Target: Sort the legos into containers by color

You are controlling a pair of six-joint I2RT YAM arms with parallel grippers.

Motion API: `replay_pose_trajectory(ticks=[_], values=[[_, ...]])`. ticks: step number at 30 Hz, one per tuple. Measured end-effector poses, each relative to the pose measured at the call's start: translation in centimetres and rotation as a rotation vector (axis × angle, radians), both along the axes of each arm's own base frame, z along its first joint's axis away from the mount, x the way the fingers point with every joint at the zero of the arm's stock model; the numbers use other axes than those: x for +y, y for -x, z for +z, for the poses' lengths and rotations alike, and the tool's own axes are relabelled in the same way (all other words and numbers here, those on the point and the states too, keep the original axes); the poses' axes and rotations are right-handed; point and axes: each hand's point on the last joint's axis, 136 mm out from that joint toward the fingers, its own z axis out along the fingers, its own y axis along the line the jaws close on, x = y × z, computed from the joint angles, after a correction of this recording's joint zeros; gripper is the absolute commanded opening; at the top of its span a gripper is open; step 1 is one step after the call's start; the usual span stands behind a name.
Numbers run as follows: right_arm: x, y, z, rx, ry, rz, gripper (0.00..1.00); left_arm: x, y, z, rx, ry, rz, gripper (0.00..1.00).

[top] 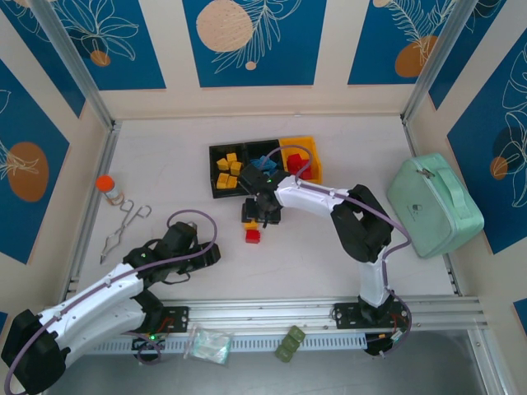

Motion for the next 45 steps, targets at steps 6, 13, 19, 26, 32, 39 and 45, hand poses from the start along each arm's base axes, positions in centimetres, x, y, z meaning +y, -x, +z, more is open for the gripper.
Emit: replay_pose_trajectory(ticks=[6,13,19,26,32,39,45], values=[[1.2,-0.2,1.2,-0.031,-0.019,0.025,0.65,-0.2,-0.2,0.0,-0.003,0.002,0.0,0.71],[2.2,-1.1,0.3,-0.025,-0.01,0.031,0.65,-0.2,-0.3,0.0,-0.006,0.005,0.0,0.71],[2.1,-1.0,-2.3,0.017,0.035,0.046,0.54,-0.2,-0.2,0.1,-0.007,0.006,-0.001,0.72],[2.2,-1.1,-2.1,0.01,0.032,0.058,0.36,-0.1,-0.1,-0.1,-0.01,0.009,-0.001,0.72],[2.2,-1.1,-0.7,-0.012,0.018,0.076,0.35,-0.1,-0.1,-0.1,-0.01,0.008,-0.001,0.71],[4.1,-3.8,5.1,-0.128,-0.067,0.098,0.35,-0.1,-0.1,-0.1,-0.008,0.009,0.001,0.71],[6.3,-8.0,9.4,-0.233,-0.136,0.098,0.36,-0.1,0.0,0.1,-0.016,0.02,0.005,0.72]])
